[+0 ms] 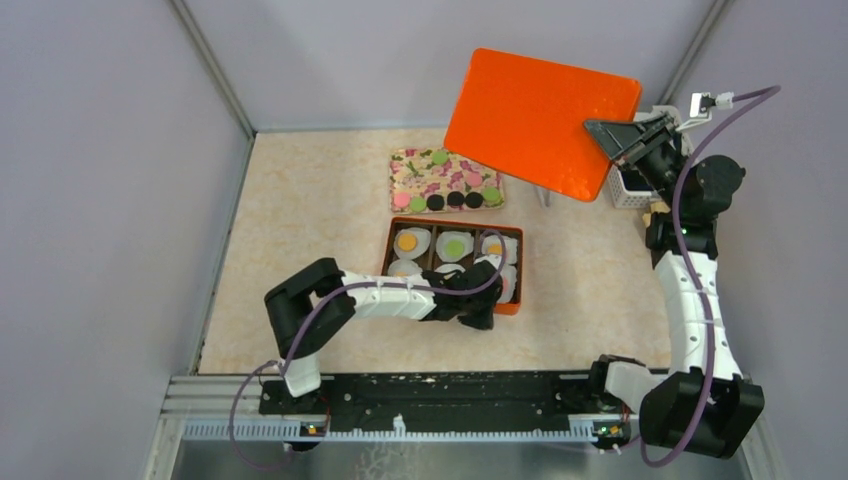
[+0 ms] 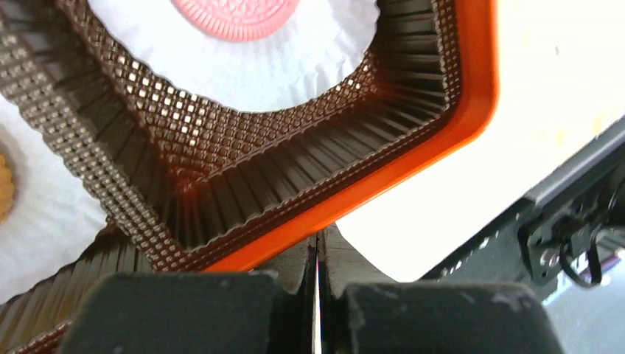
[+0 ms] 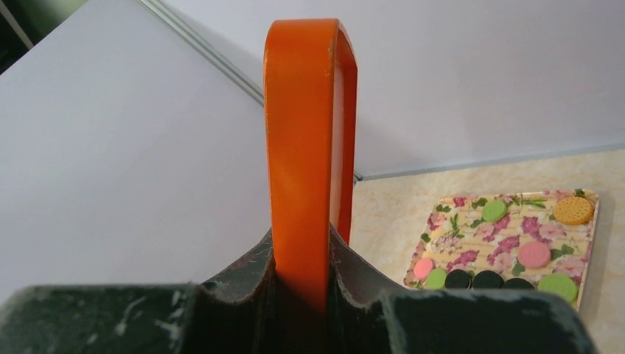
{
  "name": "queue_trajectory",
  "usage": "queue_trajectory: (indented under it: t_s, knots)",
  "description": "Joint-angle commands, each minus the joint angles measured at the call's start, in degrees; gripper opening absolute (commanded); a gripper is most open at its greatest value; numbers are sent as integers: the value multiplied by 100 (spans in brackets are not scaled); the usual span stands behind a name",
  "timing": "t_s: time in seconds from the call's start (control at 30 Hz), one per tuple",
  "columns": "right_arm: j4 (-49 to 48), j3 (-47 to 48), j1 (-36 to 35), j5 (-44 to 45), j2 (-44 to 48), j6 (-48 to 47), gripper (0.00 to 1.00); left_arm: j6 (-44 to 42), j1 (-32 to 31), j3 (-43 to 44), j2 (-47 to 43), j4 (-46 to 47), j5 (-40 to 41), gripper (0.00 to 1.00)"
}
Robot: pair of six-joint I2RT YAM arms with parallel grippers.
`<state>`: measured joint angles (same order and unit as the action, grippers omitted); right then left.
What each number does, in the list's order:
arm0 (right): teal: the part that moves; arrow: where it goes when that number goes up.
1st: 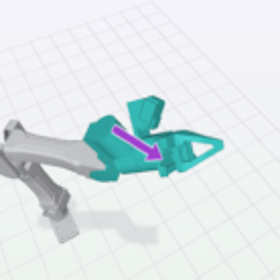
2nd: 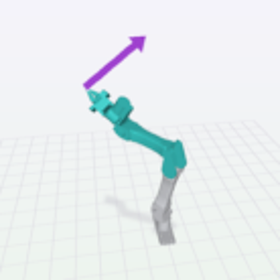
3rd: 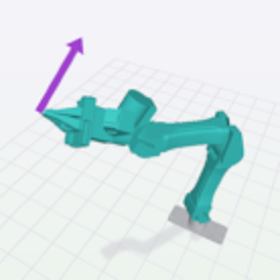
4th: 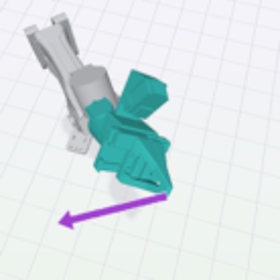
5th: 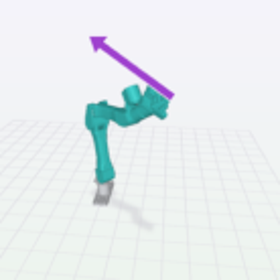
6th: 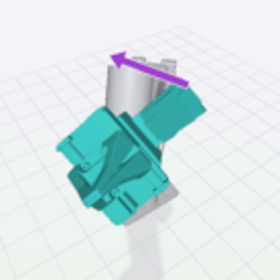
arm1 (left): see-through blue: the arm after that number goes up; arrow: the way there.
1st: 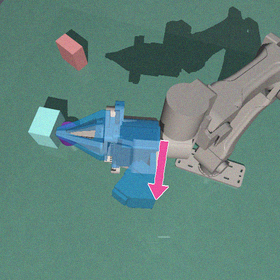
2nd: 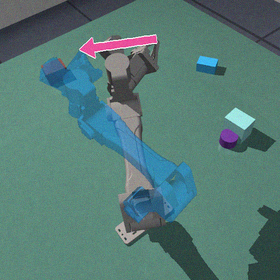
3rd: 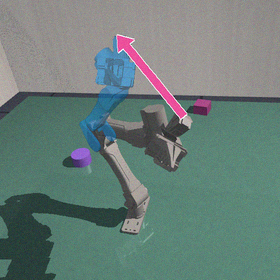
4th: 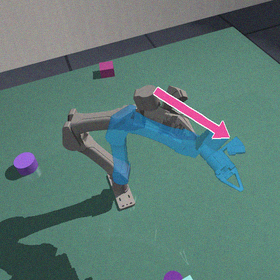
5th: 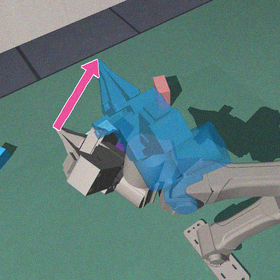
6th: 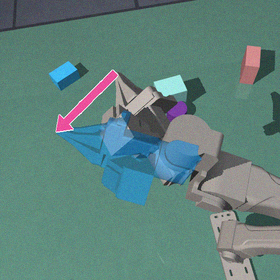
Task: Pack the cookies
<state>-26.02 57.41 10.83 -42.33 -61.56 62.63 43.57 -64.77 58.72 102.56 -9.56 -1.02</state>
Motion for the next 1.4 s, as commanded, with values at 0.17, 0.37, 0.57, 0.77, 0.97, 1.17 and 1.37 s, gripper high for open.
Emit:
queue_trajectory:
  t_s: [0.17, 0.37, 0.57, 0.77, 0.97, 1.17, 1.37]
  knots:
    - [-290, 11, 74, 65, 276, -233, 0, -178, 265, 761, 462, 142, 1005, 0]
    - [-372, -98, 70, -18, 265, -208, 0, -109, 945, 160, 230, 329, 970, 0]
    - [-463, -232, 77, -105, 199, -121, 0, -322, 1465, -245, -28, 650, 749, 0]
    - [-656, -311, 72, -394, -41, 61, 0, -554, 1399, -200, -355, 648, 199, 0]
    - [-467, -509, 60, -782, -440, 7, 0, -322, 1169, -446, -1666, 46, 638, 0]
    - [401, -255, -413, -726, -941, -700, 0, -440, 1187, -273, -3353, -668, 1885, 0]
    - [-460, -423, -1044, -843, -1531, -171, 0, -705, 1457, -34, -3836, -997, 2797, 0]
